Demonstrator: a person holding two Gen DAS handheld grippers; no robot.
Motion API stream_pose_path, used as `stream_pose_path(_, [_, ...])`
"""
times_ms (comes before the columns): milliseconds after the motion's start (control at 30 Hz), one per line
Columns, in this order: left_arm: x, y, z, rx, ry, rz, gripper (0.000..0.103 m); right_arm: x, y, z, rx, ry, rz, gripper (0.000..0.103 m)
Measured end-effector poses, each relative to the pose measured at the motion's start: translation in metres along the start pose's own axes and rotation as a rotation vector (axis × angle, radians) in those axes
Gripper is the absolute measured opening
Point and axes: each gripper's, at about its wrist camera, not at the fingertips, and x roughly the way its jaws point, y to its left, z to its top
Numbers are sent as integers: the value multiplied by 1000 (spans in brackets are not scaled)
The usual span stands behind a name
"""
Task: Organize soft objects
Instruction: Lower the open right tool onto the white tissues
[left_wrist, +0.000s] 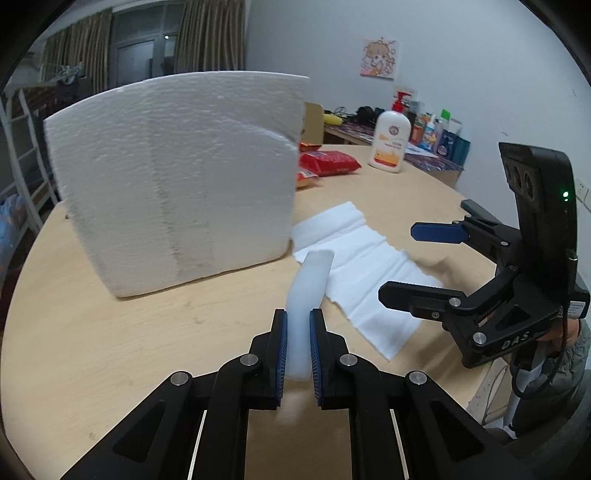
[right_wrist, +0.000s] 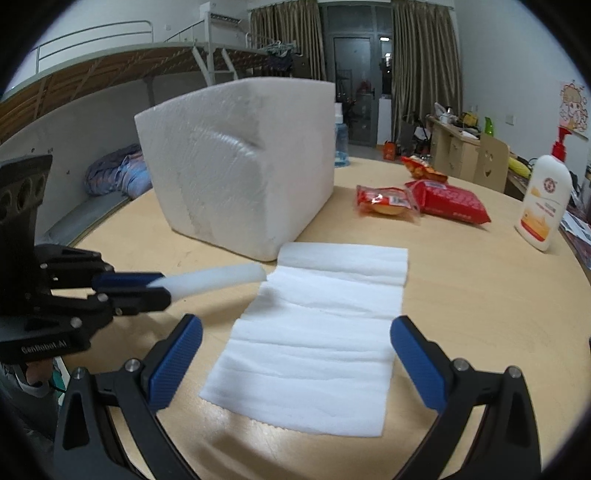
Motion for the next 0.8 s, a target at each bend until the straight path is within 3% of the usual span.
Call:
stream_pose_path(533, [-9, 14, -7, -47, -25, -5, 13, 31, 0, 4, -27, 149, -47, 102])
stream_pose_path(800, [-9, 17, -9, -48, -19, -16, 13, 39, 2, 2, -52, 195, -50, 90])
